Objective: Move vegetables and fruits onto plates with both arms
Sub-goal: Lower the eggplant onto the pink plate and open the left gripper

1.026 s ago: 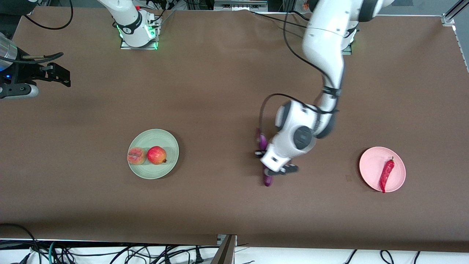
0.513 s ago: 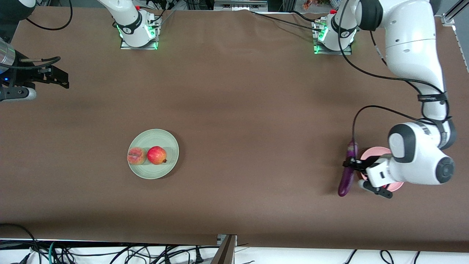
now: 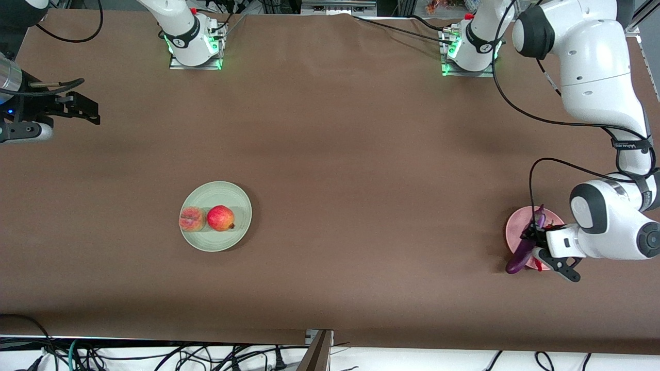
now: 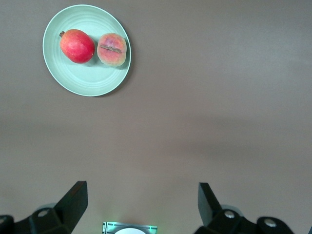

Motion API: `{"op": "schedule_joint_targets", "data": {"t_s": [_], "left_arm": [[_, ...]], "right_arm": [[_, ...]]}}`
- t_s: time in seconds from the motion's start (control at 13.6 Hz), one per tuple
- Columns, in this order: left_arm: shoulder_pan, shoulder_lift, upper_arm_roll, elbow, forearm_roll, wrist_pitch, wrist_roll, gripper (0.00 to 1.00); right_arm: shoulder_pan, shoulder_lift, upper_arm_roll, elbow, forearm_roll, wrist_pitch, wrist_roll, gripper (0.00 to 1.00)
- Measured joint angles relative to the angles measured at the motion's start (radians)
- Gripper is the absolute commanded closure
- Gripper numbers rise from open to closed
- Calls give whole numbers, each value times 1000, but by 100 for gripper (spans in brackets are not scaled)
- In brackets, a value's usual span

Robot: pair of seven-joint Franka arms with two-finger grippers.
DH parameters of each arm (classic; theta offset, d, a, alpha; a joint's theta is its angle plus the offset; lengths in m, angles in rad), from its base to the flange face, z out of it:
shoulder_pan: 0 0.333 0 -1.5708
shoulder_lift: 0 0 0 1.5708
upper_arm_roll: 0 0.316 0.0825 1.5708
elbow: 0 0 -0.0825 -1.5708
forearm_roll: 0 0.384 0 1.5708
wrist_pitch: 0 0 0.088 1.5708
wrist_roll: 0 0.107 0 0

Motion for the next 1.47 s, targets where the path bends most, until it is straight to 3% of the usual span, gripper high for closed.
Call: {"op": "schedule_joint_targets", "data": {"t_s": [0.15,0.22,0.29,0.66,0.95,1.25,1.47], "left_arm": [[29,10,-1,0,0,29,42,95],[34,14,-2,0,0,37,50,65],[34,18,-3,0,0,39,54,1],[35,21,-8,7,0,38,54,0],[10,-30,-12,36,0,-97,17,0],[-27,-179,-13,49,43,-207,-48,0],[-97,-358,-17,56,142,-382,-277,0]], "right_arm": [[-4,0,-1,0,1,1,0,0],[-5,0,-1,0,2,2,0,0],[-6,0,-1,0,2,3,0,0],[-12,0,-1,1,3,5,0,0],[-14,0,-1,1,9,6,0,0],[-15,1,-2,3,16,7,0,0],[-16,1,-2,3,16,7,0,0]]}}
